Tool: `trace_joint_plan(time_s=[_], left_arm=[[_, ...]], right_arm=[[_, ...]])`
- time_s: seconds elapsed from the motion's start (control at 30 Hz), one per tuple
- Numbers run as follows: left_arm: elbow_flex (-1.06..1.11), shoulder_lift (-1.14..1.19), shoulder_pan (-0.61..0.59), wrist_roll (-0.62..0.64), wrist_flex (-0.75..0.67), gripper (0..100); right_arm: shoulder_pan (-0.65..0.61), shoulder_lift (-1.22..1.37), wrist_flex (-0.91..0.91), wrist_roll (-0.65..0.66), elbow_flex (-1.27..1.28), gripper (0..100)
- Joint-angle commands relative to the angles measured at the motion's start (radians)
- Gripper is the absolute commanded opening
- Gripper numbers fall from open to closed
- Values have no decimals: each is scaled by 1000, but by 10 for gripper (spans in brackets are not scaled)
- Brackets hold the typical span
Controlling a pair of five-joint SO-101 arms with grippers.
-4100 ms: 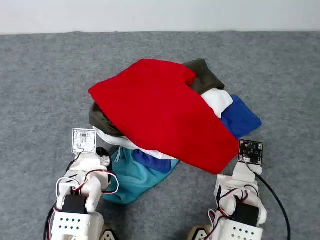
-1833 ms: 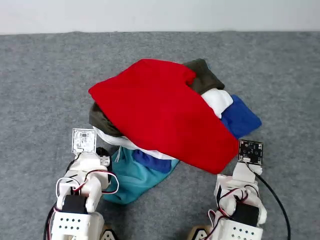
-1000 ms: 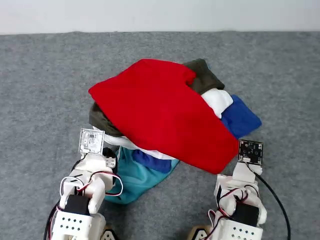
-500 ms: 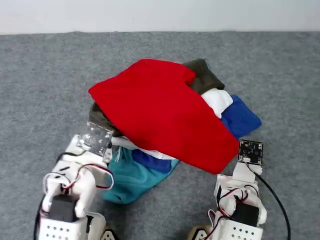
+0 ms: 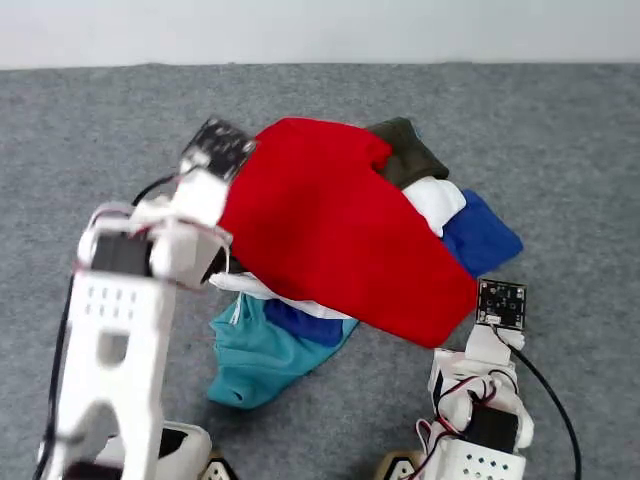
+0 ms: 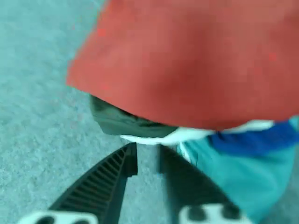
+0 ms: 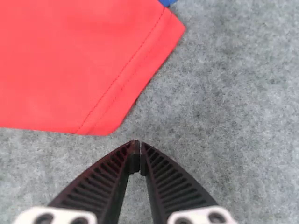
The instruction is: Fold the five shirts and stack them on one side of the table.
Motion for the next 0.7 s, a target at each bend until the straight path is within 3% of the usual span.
trace_joint_plan(time_s=[0.0,0.07,0.33,0.67], left_arm=[[-174,163,8,-25,72,331],[-225,230,11,-31,68,372],[-332,463,146,-95,35,372],[-349,804,153,-87,-210,372]], right_arm=[[10,-5,5,9,14,11],[10,-5,5,9,14,11],[10,-5,5,9,14,11],[10,-5,5,9,14,11]])
